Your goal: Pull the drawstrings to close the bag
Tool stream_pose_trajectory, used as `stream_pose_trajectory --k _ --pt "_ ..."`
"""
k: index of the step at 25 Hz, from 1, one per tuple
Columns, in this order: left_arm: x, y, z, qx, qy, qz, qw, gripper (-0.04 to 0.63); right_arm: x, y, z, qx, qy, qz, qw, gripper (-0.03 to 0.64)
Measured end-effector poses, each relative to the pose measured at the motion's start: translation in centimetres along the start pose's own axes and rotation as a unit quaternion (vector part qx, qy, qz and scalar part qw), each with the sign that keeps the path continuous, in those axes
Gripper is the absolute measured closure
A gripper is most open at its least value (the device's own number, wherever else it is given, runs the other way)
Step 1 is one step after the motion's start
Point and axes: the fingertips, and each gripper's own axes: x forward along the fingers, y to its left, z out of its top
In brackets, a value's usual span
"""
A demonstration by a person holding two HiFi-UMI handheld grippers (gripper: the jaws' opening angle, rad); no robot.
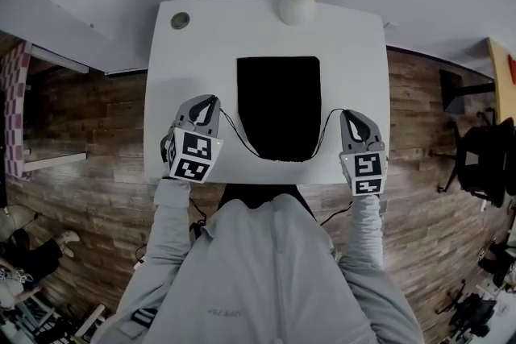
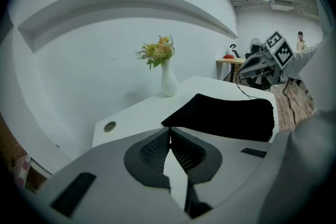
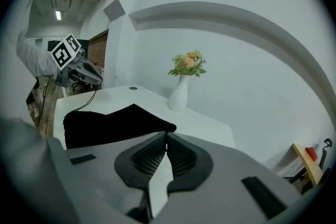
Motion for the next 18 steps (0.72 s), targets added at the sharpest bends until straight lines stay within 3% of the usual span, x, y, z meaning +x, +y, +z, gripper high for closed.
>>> stream_pose_trajectory --k 12,18 --pt "4.9 -6.1 -4.3 -0.019 0.045 -0.080 0.9956 0.568 5.0 7.0 -4.9 0.011 0.067 0.102 0.992 0.588" --pt "5.8 -7.9 -5.9 -0.013 0.062 -0.095 0.9934 0.568 6.0 9.0 -8.1 0.017 0.103 0.107 0.989 0.588"
